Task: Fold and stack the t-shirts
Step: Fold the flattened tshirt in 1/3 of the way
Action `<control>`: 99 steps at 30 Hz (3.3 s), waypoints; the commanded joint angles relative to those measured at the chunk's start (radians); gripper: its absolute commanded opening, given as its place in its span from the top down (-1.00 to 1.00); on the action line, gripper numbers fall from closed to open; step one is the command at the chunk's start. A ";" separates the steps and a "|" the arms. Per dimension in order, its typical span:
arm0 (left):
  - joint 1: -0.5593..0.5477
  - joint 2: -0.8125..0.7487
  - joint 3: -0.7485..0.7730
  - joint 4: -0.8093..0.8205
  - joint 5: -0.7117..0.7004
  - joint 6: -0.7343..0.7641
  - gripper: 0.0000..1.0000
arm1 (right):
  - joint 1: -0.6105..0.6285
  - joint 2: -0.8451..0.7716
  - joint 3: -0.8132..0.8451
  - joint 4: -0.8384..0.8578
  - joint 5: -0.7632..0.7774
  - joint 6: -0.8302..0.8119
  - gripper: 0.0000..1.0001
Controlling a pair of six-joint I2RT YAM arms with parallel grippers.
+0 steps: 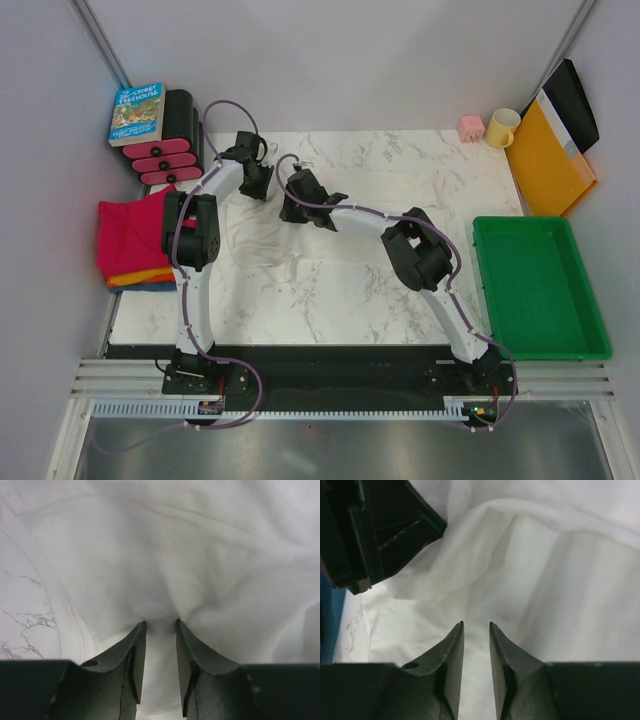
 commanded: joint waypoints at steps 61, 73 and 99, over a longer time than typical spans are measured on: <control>-0.001 -0.009 -0.050 -0.014 0.033 0.005 0.28 | 0.071 0.130 0.208 0.045 0.344 -0.411 0.13; -0.001 0.000 -0.054 -0.011 0.027 0.019 0.28 | 0.065 0.173 0.290 0.047 0.341 -0.391 0.14; -0.001 0.017 -0.044 -0.012 0.033 0.031 0.30 | 0.034 0.283 0.421 0.027 0.330 -0.331 0.42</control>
